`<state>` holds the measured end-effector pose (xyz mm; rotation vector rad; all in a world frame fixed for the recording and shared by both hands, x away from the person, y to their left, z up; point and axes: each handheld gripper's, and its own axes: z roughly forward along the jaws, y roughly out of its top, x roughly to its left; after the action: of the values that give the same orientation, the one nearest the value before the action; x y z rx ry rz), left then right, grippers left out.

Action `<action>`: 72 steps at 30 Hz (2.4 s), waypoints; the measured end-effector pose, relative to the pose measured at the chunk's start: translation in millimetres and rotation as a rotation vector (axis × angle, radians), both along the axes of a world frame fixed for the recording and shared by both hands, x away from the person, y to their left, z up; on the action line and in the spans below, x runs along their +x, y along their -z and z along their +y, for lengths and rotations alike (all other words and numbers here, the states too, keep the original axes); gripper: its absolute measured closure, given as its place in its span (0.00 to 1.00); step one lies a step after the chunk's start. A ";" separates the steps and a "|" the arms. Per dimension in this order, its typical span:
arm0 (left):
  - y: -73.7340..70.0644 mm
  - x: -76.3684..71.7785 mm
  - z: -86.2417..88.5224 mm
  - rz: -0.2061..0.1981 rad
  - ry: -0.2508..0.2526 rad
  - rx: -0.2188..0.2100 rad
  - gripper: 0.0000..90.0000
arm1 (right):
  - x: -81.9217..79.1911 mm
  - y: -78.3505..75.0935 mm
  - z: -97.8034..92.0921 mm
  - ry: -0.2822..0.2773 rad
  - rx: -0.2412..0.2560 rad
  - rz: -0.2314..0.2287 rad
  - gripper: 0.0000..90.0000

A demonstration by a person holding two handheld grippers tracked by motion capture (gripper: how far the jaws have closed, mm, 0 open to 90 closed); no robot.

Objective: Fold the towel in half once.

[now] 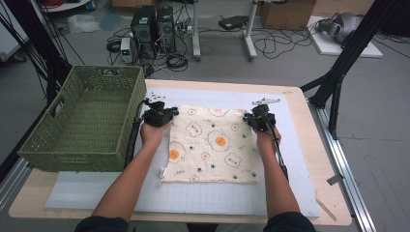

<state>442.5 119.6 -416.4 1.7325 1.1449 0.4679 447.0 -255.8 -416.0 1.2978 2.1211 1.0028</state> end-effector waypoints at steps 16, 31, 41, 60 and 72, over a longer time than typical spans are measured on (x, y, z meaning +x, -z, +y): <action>-18.2 -41.4 -3.1 -0.062 0.101 -0.002 0.96 | -47.9 -11.0 -12.5 -0.060 0.013 -0.059 0.95; -9.0 -82.3 -1.9 -0.097 0.155 0.013 0.96 | -88.3 -9.6 -14.0 -0.117 0.003 -0.068 0.95; -0.9 -99.9 0.2 -0.089 0.183 0.018 0.96 | -107.0 -0.7 -13.9 -0.152 -0.009 -0.058 0.95; 11.9 -130.4 6.6 -0.064 0.239 0.033 0.95 | -140.3 5.3 -17.4 -0.214 -0.024 -0.036 0.95; 20.2 -138.0 7.1 -0.027 0.285 0.058 0.95 | -150.6 13.5 -20.6 -0.249 -0.027 -0.018 0.94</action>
<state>304.5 126.7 -436.6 1.8982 0.8546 0.3507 296.4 -276.4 -429.4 1.0259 2.3146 1.0750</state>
